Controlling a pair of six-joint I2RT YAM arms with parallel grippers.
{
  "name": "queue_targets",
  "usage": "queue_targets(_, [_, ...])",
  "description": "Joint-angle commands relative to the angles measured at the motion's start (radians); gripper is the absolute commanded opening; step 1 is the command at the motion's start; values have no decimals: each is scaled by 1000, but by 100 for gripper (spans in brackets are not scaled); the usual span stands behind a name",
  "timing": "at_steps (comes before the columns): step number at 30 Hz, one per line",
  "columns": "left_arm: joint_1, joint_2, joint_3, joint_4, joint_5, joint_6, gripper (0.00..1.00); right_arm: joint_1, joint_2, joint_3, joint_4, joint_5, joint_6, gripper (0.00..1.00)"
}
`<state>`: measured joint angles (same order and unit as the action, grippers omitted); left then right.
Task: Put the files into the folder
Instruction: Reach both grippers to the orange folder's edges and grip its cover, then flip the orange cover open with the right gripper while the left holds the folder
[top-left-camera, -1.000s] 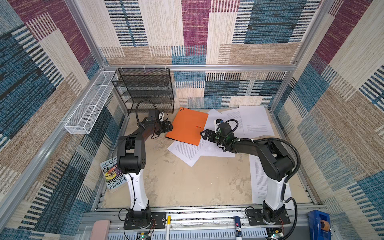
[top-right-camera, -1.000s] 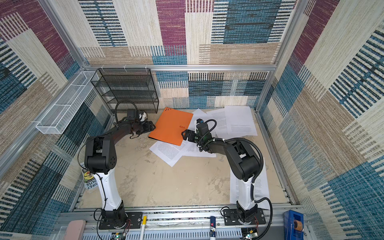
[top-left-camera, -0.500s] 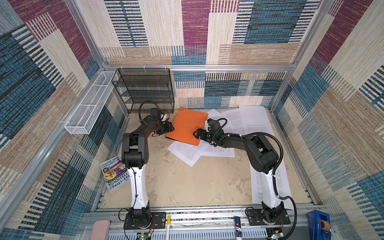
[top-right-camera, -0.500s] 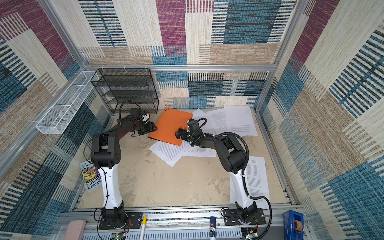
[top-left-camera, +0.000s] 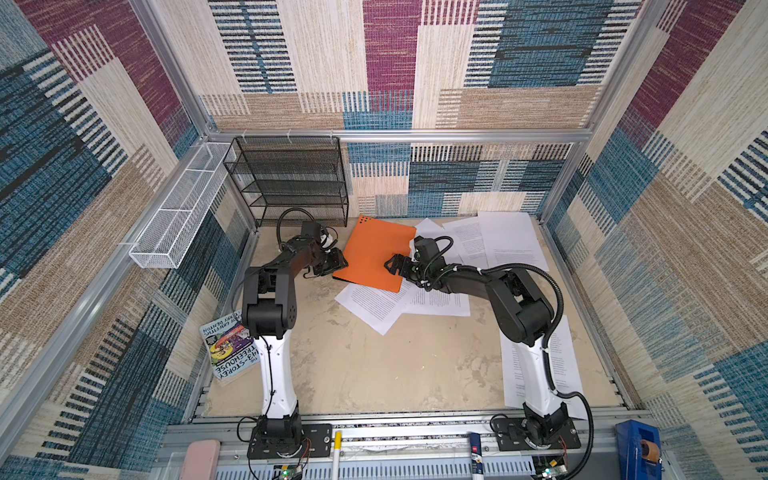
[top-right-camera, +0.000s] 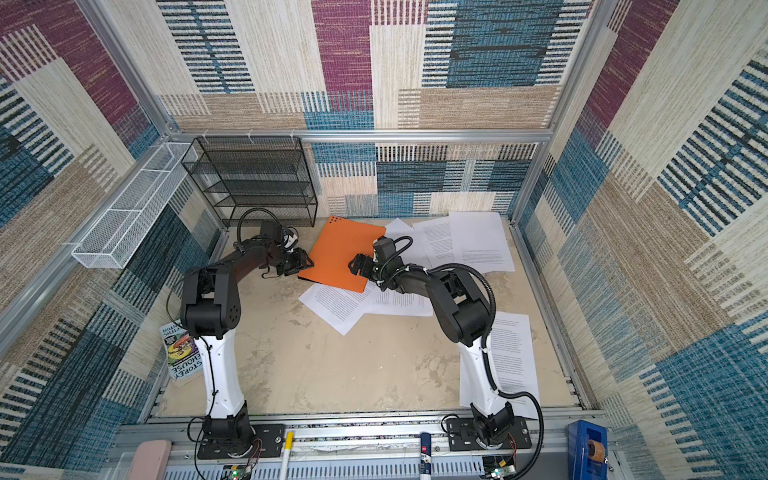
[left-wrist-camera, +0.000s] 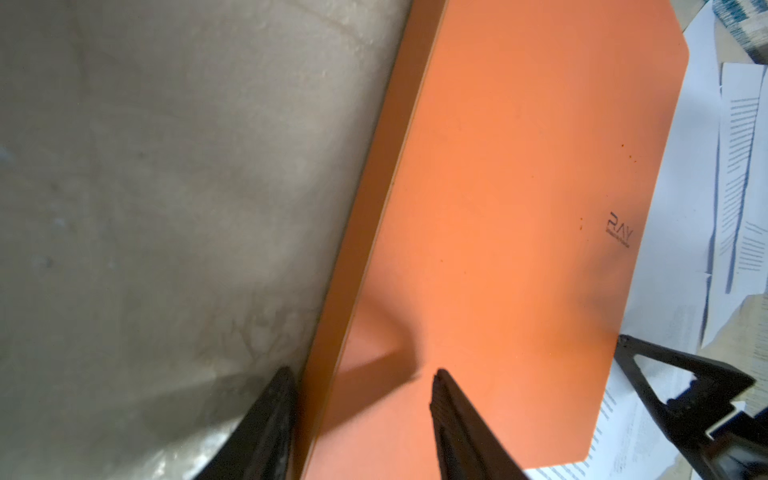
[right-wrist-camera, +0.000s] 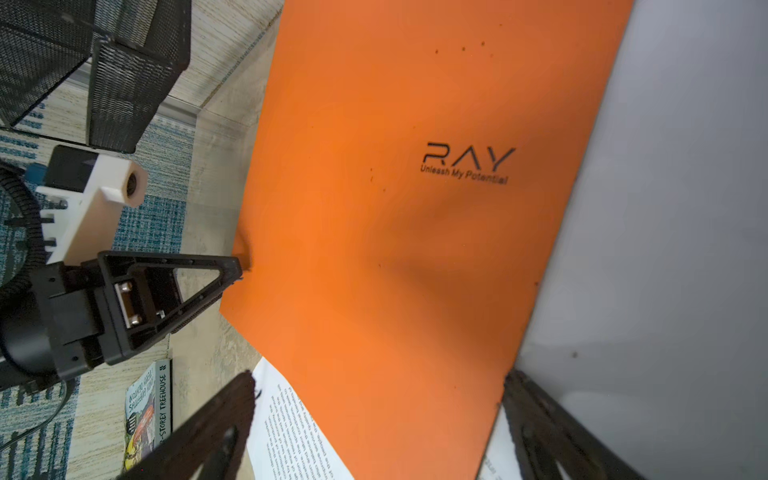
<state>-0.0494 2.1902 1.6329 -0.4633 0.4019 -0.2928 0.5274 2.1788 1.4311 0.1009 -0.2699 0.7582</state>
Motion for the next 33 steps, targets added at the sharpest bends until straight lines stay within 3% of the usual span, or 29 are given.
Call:
queue_targets(1, [-13, -44, -48, 6, 71, -50, 51, 4, -33, -13, 8, -48, -2, 93])
queue_targets(14, [-99, -331, -308, 58, 103, -130, 49, 5, -303, -234, -1, -55, -59, 90])
queue_targets(20, [-235, -492, -477, 86, 80, -163, 49, 4, -496, -457, 40, -71, -48, 91])
queue_targets(26, [-372, -666, -726, 195, -1, -287, 49, 0, -745, -728, 132, -108, -28, 96])
queue_targets(30, [-395, -747, -865, 241, -36, -333, 50, -3, -868, -861, 167, -83, -65, 100])
queue_targets(33, [-397, -762, -903, 239, -58, -330, 54, -16, -893, -931, 282, -159, -116, 100])
